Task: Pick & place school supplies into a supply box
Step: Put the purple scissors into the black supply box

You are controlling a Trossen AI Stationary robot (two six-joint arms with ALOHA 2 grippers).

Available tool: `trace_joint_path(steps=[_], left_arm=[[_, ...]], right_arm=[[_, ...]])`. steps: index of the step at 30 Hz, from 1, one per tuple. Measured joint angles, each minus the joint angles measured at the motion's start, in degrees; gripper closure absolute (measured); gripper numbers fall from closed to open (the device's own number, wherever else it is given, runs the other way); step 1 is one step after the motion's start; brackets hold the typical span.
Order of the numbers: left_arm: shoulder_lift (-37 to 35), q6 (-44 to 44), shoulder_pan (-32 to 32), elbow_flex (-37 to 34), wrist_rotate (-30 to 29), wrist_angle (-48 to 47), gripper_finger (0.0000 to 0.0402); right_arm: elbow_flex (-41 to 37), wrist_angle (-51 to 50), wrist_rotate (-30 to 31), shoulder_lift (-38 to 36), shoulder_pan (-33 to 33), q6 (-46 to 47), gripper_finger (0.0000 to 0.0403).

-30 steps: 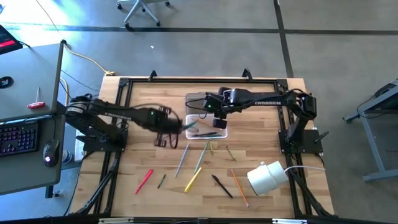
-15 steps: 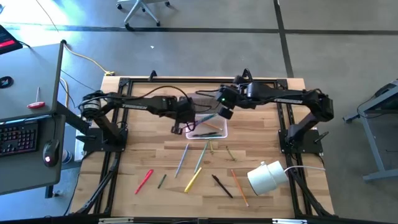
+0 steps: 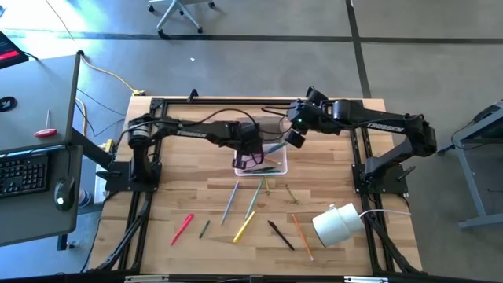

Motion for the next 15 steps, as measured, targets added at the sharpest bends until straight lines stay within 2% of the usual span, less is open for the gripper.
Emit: trace_joint_path(steps=[7, 12, 15], left_arm=[[2.07, -2.47, 0.00, 0.02, -1.40, -4.28, 0.0359], [1.90, -0.93, -0.02, 0.03, -6.25, -5.41, 0.0316], [1.83, 1.83, -0.02, 0.05, -6.29, -5.88, 0.0290]], right_arm=[[0.00, -1.46, -1.76, 0.13, 0.00, -0.07, 0.0281], [0.00, -1.43, -1.79, 0.15, 0.00, -0.02, 0.0281], [0.00, -1.48, -1.77, 0.15, 0.00, -0.09, 0.0281]])
